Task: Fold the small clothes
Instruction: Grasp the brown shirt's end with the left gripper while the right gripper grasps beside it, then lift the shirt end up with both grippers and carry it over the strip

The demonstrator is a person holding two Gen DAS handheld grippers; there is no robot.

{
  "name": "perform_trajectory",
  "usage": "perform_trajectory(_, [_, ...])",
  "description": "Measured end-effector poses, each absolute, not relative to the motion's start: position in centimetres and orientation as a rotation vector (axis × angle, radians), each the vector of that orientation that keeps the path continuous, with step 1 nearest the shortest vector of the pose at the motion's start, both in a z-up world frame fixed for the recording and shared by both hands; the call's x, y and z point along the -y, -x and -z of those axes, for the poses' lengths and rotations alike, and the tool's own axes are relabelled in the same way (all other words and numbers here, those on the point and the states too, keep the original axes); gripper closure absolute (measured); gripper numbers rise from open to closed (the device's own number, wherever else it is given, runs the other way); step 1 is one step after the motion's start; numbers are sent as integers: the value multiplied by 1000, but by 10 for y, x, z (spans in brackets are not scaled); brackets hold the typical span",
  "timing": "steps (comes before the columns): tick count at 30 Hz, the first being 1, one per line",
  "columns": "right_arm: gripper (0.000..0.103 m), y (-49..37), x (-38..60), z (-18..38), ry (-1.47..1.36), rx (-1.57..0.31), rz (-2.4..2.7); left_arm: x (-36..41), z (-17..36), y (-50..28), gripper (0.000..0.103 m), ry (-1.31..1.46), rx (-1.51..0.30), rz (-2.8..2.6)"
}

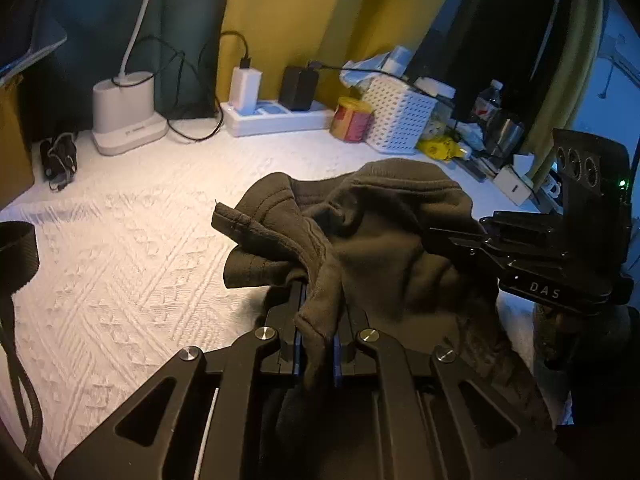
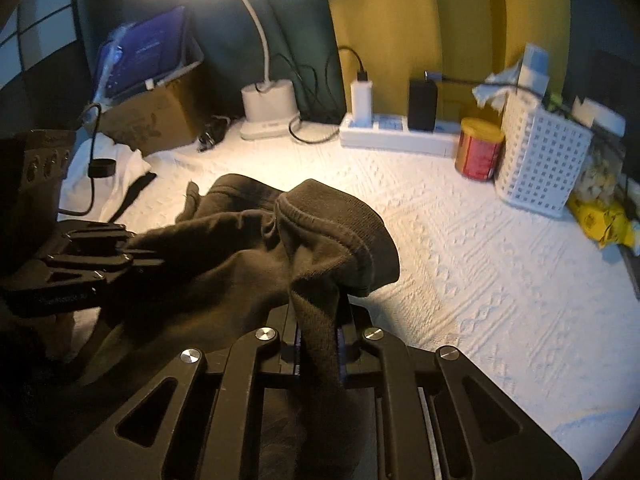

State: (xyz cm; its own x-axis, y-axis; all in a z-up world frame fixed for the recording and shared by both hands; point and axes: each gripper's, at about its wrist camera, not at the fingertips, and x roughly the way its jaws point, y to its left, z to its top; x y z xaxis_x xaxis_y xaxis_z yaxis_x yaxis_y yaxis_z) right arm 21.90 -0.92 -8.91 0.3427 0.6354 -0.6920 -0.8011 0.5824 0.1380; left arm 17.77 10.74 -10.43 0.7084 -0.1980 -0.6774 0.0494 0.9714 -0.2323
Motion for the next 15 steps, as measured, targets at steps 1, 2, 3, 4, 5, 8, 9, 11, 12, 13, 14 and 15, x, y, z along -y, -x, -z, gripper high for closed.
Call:
perform_trajectory(1, [90, -216, 11, 86, 242, -768, -945, -106, 102, -176, 95, 200, -765, 140])
perform_trajectory(2, [90, -212, 13, 82, 241, -759, -945, -104, 100, -174, 95, 198, -757, 140])
perform_trajectory(3, [90, -208, 15, 78, 240, -745, -944, -103, 98, -172, 95, 195, -751, 140])
perform_trajectory(4, [91, -206, 17, 75, 239, -738, -942, -102, 96, -169, 95, 192, -744, 140])
perform_trajectory(5, [91, -203, 19, 73, 236, -729, -941, -101, 94, -167, 95, 191, -734, 137])
perform_trajectory(8, [91, -193, 25, 62, 232, -698, -937, -98, 86, -158, 95, 181, -705, 133])
perform_trajectory(9, [91, -190, 26, 59, 231, -690, -937, -97, 84, -155, 95, 177, -697, 133])
perform_trajectory(11, [92, -184, 29, 52, 229, -672, -936, -94, 79, -150, 95, 168, -680, 136])
perform_trajectory(12, [94, -180, 31, 48, 226, -660, -935, -92, 76, -147, 95, 163, -666, 139])
perform_trajectory(13, [94, -177, 34, 45, 224, -651, -934, -91, 74, -144, 95, 160, -657, 143])
perform_trajectory(14, [95, -174, 35, 42, 222, -643, -934, -90, 73, -141, 95, 157, -648, 147])
perform_trajectory(15, [95, -170, 38, 38, 220, -631, -932, -88, 71, -138, 95, 154, -636, 152])
